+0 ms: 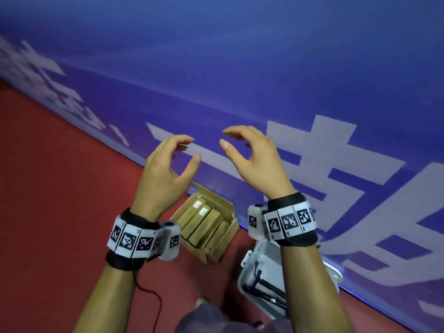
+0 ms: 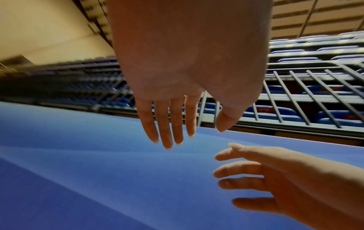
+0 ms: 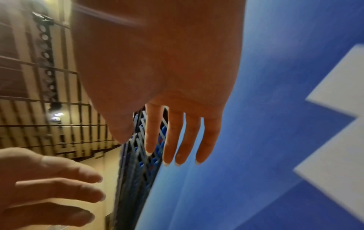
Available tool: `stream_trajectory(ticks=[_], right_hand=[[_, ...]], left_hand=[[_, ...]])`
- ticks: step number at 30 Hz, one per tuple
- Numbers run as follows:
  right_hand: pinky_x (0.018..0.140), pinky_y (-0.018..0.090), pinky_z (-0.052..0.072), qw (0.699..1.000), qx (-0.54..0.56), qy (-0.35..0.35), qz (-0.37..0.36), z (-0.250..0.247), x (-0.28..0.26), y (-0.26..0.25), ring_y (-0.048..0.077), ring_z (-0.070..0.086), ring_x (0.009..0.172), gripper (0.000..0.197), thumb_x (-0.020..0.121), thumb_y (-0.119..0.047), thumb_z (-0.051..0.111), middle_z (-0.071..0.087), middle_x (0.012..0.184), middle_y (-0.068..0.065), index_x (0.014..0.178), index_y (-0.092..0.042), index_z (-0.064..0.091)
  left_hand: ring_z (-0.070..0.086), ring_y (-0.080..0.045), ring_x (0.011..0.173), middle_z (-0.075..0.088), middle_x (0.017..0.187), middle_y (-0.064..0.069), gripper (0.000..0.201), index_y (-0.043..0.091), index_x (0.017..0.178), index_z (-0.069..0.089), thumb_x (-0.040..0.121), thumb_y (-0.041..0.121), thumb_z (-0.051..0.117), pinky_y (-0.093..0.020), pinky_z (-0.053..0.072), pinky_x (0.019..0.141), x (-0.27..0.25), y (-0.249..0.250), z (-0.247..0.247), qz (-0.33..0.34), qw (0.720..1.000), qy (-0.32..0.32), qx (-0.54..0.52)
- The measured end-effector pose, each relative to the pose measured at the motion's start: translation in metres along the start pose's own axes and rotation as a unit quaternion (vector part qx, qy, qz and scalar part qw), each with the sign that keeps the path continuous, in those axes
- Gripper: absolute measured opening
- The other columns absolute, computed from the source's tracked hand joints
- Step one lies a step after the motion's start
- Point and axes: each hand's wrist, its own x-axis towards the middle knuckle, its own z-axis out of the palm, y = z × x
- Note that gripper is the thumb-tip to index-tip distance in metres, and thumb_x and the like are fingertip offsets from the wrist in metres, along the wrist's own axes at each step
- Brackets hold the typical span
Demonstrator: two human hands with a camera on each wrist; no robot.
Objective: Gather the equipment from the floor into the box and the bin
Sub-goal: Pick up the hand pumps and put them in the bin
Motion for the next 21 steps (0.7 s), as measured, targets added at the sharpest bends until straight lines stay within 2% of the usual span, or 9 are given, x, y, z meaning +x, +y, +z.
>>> stream_trajectory(ticks=[4, 10, 13, 17, 21], right_hand=[[0.099, 0.031, 0.050, 0.992, 0.056, -0.105, -0.039, 0.073, -0.007, -0.044, 0.005, 0.061, 0.112, 0.029, 0.098, -0.042, 0.065, 0.067, 0.116, -0.011, 0.122, -0.025, 0.069], [0.102, 0.033, 0.049, 0.964, 0.128, -0.211, -0.099, 0.196, -0.030, -0.135, 0.004, 0.062, 0.113, 0.028, 0.097, -0.039, 0.069, 0.068, 0.116, -0.011, 0.120, -0.024, 0.070], [0.101, 0.037, 0.050, 0.943, 0.171, -0.252, -0.137, 0.267, -0.051, -0.193, 0.006, 0.062, 0.112, 0.026, 0.097, -0.040, 0.068, 0.067, 0.114, -0.013, 0.119, -0.026, 0.070], [0.100, 0.033, 0.049, 0.911, 0.219, -0.304, -0.171, 0.356, -0.088, -0.281, 0.004, 0.061, 0.112, 0.025, 0.098, -0.040, 0.067, 0.066, 0.114, -0.015, 0.118, -0.027, 0.069], [0.101, 0.035, 0.050, 0.881, 0.260, -0.346, -0.192, 0.436, -0.136, -0.363, 0.005, 0.061, 0.114, 0.023, 0.098, -0.041, 0.065, 0.066, 0.114, -0.016, 0.118, -0.029, 0.069]], left_hand=[[0.066, -0.014, 0.110, 0.068, 0.116, 0.003, 0.029, 0.015, 0.123, 0.064, 0.096, 0.021, 0.072, -0.040, 0.053, 0.095, -0.062, -0.028, -0.070, -0.069, 0.994, 0.062, 0.054], [0.066, -0.009, 0.109, 0.068, 0.116, 0.005, 0.028, 0.019, 0.122, 0.064, 0.095, 0.022, 0.071, -0.040, 0.054, 0.096, -0.158, -0.062, -0.188, -0.165, 0.967, 0.155, 0.118], [0.065, -0.008, 0.111, 0.068, 0.117, 0.006, 0.028, 0.019, 0.123, 0.064, 0.095, 0.023, 0.071, -0.039, 0.053, 0.098, -0.210, -0.075, -0.255, -0.208, 0.947, 0.192, 0.154], [0.065, -0.007, 0.112, 0.067, 0.119, 0.009, 0.029, 0.020, 0.123, 0.064, 0.096, 0.026, 0.071, -0.037, 0.053, 0.097, -0.285, -0.089, -0.349, -0.256, 0.915, 0.229, 0.211], [0.064, -0.008, 0.111, 0.066, 0.120, 0.009, 0.030, 0.020, 0.124, 0.063, 0.096, 0.028, 0.070, -0.037, 0.053, 0.098, -0.361, -0.097, -0.429, -0.307, 0.876, 0.257, 0.270]])
